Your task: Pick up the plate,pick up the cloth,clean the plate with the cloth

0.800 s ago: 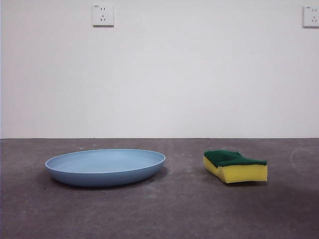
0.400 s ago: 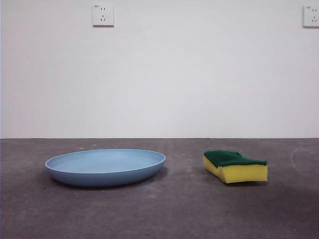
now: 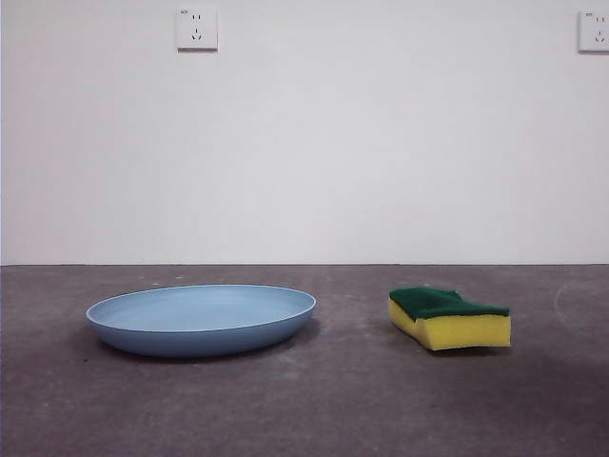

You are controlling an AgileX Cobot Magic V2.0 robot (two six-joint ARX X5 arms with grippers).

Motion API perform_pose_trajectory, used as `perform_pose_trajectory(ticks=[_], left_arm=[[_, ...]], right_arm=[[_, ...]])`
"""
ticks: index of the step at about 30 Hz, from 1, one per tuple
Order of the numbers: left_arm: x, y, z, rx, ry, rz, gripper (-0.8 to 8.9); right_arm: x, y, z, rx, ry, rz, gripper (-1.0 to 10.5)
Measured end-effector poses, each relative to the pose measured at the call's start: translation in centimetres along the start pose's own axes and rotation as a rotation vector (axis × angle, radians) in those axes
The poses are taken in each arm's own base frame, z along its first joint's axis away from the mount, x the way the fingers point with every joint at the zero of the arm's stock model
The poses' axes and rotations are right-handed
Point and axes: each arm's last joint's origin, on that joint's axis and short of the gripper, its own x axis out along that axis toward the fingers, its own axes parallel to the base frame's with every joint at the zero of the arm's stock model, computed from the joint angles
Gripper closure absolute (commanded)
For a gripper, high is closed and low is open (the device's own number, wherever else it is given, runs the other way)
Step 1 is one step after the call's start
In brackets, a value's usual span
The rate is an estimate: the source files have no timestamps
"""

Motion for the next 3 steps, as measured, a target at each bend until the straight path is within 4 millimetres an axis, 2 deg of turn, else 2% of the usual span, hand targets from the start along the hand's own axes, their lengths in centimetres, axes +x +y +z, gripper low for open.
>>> perform_pose_trajectory(ticks=[3], left_arm=[[0.00,0.00,0.01,0.000,0.000,0.000,8.17]], right_arm=[[0.00,0.00,0.00,0.000,0.000,0.000,9.5]])
